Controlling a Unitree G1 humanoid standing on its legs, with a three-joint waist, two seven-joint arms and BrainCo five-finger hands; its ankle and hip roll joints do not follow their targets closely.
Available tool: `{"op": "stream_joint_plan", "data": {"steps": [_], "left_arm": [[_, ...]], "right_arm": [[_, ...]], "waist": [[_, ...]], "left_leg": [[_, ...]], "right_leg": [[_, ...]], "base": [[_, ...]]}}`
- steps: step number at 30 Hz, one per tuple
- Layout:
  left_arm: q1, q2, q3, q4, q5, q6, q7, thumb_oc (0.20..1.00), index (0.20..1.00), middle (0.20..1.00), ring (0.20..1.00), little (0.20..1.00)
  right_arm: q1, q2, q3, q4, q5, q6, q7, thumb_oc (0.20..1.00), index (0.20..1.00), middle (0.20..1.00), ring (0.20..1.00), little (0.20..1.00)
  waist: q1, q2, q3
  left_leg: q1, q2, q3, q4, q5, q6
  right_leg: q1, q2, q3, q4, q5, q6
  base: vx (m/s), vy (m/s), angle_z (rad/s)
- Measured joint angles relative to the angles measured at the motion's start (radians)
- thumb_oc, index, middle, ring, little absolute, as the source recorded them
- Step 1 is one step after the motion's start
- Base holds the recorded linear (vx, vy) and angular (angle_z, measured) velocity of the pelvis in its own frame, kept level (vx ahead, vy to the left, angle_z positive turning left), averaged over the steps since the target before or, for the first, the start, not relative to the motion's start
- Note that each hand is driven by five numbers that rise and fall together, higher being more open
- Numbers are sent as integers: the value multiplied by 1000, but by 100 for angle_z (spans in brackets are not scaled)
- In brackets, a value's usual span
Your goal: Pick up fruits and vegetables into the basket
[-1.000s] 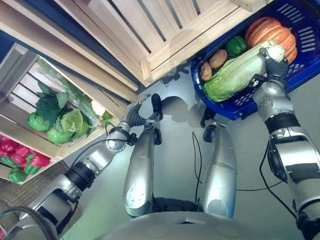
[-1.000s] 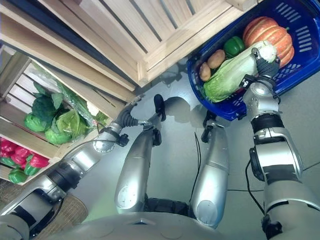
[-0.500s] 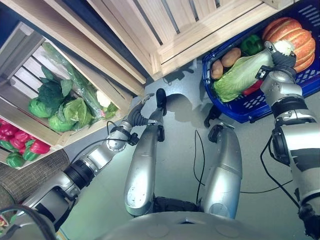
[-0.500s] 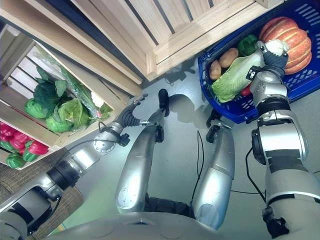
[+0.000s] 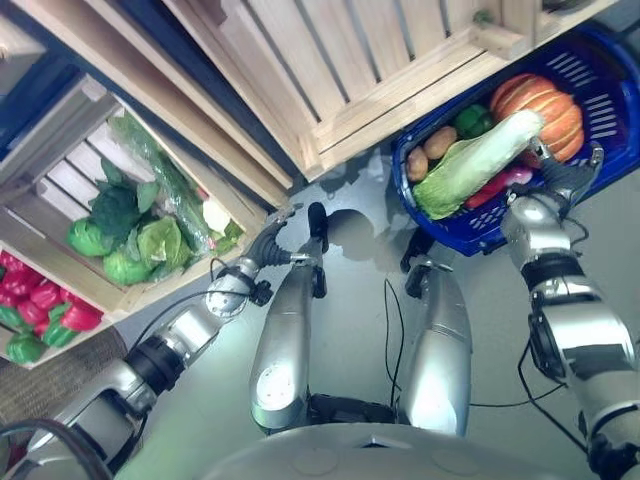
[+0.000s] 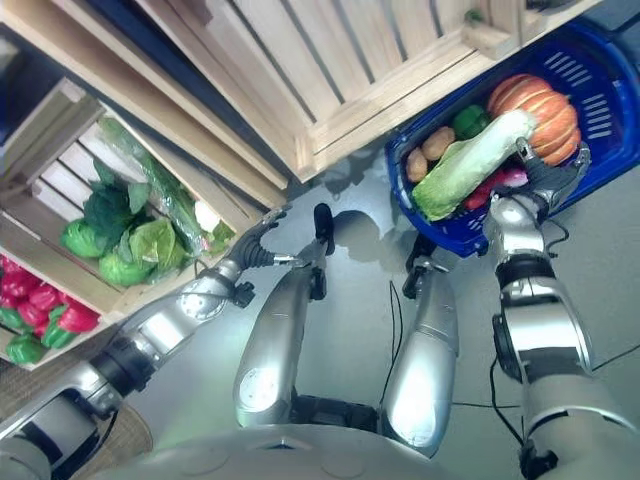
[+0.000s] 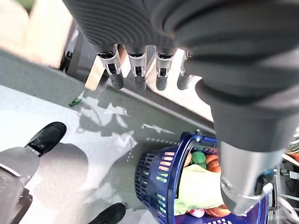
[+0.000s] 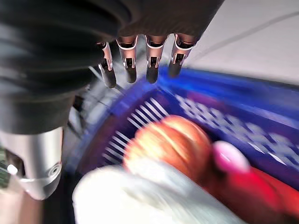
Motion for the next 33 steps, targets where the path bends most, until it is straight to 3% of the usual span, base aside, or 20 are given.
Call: {"op": "stream_joint_plan", "data": {"steps": [8, 12, 16, 20, 24, 29, 33], "left_arm": [[110, -47, 131, 71, 25, -41, -39, 1000, 1000, 1000, 1000, 1000], [185, -63, 194, 81, 27, -49, -92, 1000, 1000, 1000, 1000, 1000], [238, -93, 235, 177, 16, -56, -178, 1000, 1000, 1000, 1000, 1000], [306, -174, 262, 293, 15, -64, -235, 1000, 1000, 1000, 1000, 1000], [326, -208, 285, 379, 16, -63, -280, 1000, 1000, 1000, 1000, 1000], [328, -257, 331, 516, 10, -61, -341, 1000, 1000, 1000, 1000, 1000], [322, -294, 348, 609, -18, -58, -390, 1000, 1000, 1000, 1000, 1000]], "right_arm": [[340, -1, 4, -406, -256, -88, -25, 1000, 1000, 1000, 1000, 1000], [443, 0, 7, -501, -364, -106, 41, 1000, 1000, 1000, 1000, 1000], [525, 35, 12, -528, -382, -121, 200, 1000, 1000, 1000, 1000, 1000], [611, 72, 61, -518, -356, -125, 411, 1000, 1000, 1000, 1000, 1000], [639, 94, 140, -459, -313, -69, 616, 1000, 1000, 1000, 1000, 1000], [673, 196, 200, -294, -226, 43, 774, 1000, 1000, 1000, 1000, 1000], [677, 259, 220, -160, -185, 120, 852, 1000, 1000, 1000, 1000, 1000]], "waist": [[-60, -12, 4], [-71, -55, -22], [-77, -114, -106], [-77, -129, -238], [-70, -143, -314], [-56, -155, -392], [-54, -152, -413]], "left_leg": [[225, 31, 6, -73, -12, -10], [336, 51, 20, -101, -31, -17], [394, 59, 27, -140, -33, -24], [470, 53, 36, -188, -37, -27], [523, 47, 32, -219, -39, -26], [568, 46, 26, -261, -34, -31], [581, 39, 20, -267, -34, -31]], "right_leg": [[258, 53, -23, -140, 27, 13], [378, 79, -21, -211, 31, 20], [441, 94, -24, -263, 41, 16], [529, 98, -30, -338, 54, 36], [601, 103, -37, -400, 65, 48], [666, 113, -59, -469, 78, 54], [702, 112, -77, -507, 90, 59]], "base": [[57, 20, -4], [130, 20, -11], [115, 60, -4], [118, 54, 0], [38, 37, 7], [-10, 53, 8], [-10, 54, 9]]}}
